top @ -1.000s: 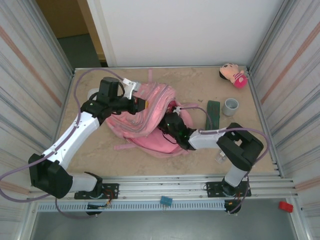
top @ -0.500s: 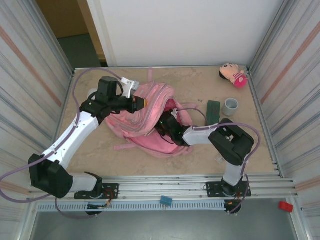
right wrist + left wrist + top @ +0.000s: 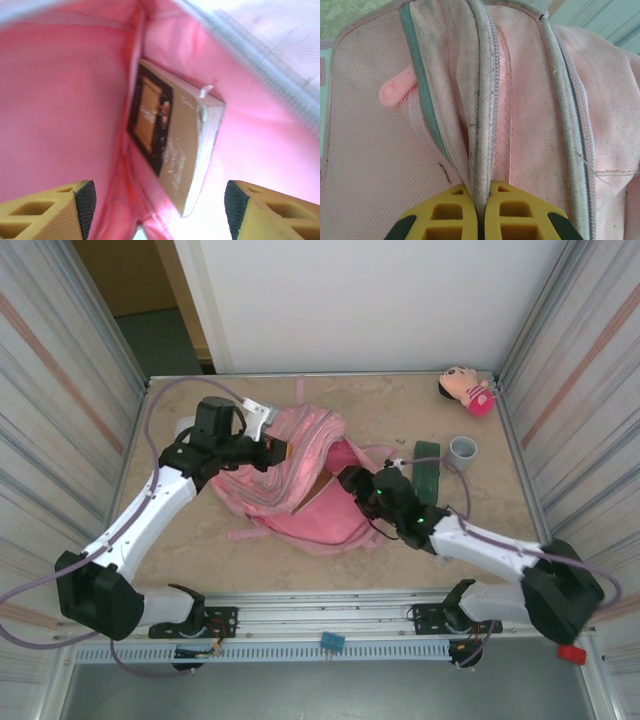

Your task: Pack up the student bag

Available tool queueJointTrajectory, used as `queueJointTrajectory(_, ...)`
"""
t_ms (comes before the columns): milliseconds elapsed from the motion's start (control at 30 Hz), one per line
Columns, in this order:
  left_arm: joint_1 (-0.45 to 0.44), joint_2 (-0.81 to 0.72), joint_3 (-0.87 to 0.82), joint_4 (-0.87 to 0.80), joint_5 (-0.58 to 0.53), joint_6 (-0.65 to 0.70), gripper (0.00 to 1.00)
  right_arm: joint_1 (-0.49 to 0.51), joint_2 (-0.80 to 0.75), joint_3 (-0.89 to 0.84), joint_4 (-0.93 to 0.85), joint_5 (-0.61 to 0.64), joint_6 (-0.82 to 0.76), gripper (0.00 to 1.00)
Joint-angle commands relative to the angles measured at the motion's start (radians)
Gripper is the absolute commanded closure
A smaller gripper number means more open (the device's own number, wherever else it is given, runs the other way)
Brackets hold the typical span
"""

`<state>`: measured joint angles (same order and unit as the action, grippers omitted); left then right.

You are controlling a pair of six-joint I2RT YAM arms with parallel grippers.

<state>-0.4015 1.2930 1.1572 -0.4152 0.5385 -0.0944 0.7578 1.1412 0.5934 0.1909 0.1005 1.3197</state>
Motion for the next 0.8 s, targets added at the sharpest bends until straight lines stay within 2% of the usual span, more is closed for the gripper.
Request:
queueJointTrajectory(0,-0.035,-0.018,-0.049,0.054,-0.079,0.149,1.0,-0.023,-0.166,0.041,-0.283,0.048,-0.232,0.25)
queueJointTrajectory(100,-0.069,0.022,-0.103,0.079,-0.104,0.164,1.0,-0.027,-0.303,0.045,-0.414,0.106,-0.324,0.24)
queueJointTrajectory(200,-0.124,0.086,-0.154,0.11,-0.137,0.19,1.0,-0.034,-0.403,0.007,-0.386,0.069,-0.441,0.23)
queueJointTrajectory(300,-0.192,0.178,-0.18,0.128,-0.187,0.222,0.99,-0.036,-0.439,0.005,-0.376,0.026,-0.552,0.22)
queueJointTrajectory(400,-0.231,0.262,-0.184,0.135,-0.213,0.226,0.95,-0.036,-0.41,0.042,-0.414,-0.033,-0.686,0.22)
queueJointTrajectory(533,-0.248,0.285,-0.178,0.142,-0.226,0.203,0.77,-0.035,-0.332,0.105,-0.474,-0.111,-0.847,0.22)
queueJointTrajectory(567,-0.249,0.267,-0.175,0.136,-0.231,0.189,0.67,-0.03,-0.314,0.118,-0.479,-0.133,-0.898,0.22)
queueJointTrajectory(633,-0.246,0.214,-0.165,0.116,-0.268,0.155,0.54,-0.008,-0.284,0.138,-0.487,-0.171,-1.014,0.23)
queueJointTrajectory(700,-0.227,0.137,-0.154,0.078,-0.295,0.105,0.41,0.05,-0.248,0.164,-0.511,-0.199,-1.178,0.22)
queueJointTrajectory(767,-0.189,0.052,-0.166,0.067,-0.295,0.046,0.33,0.131,-0.203,0.198,-0.556,-0.172,-1.336,0.18)
